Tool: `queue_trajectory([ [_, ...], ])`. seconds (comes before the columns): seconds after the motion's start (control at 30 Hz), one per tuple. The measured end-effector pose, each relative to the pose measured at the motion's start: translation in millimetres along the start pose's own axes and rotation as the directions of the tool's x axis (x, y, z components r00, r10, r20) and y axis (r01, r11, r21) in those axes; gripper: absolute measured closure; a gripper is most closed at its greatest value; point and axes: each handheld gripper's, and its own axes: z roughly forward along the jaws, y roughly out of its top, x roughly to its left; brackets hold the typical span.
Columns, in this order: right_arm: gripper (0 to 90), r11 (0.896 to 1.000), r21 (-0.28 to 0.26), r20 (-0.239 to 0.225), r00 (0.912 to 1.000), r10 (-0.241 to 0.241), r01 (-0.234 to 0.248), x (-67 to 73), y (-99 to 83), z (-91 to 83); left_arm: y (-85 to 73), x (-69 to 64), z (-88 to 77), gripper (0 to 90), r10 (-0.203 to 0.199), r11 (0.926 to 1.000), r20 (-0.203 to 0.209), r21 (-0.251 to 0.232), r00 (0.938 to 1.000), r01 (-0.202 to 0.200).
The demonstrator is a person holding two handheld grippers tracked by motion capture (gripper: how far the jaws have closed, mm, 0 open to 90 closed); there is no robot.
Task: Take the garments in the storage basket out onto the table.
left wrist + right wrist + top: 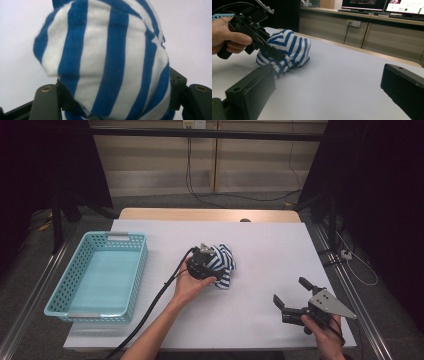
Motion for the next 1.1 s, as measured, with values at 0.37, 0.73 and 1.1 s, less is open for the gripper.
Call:
queue_trajectory([
  [0.37, 0.0, 1.0, 0.001, 0.004, 1.0, 0.001, -0.001, 0.5, 0.1, -1.2, -3.3, 0.8, 9.0, 23.8, 0.028, 0.9995, -0.026, -0.016, 0.9993, -0.028],
  [0.73, 0.0, 1.0, 0.003, 0.003, 1.0, -0.003, 0.003, 0.1, 0.1, -1.5, -4.0, 0.3, 5.4, 12.5, 0.03, 0.9984, -0.028, -0.048, 0.9991, -0.032],
  [1.1, 0.0, 1.0, 0.003, 0.009, 1.0, 0.0, 0.0, 0.3, 0.0, -0.9, -1.9, -1.2, -4.6, 4.3, 0.084, 0.9948, -0.027, -0.055, 0.9961, -0.085],
])
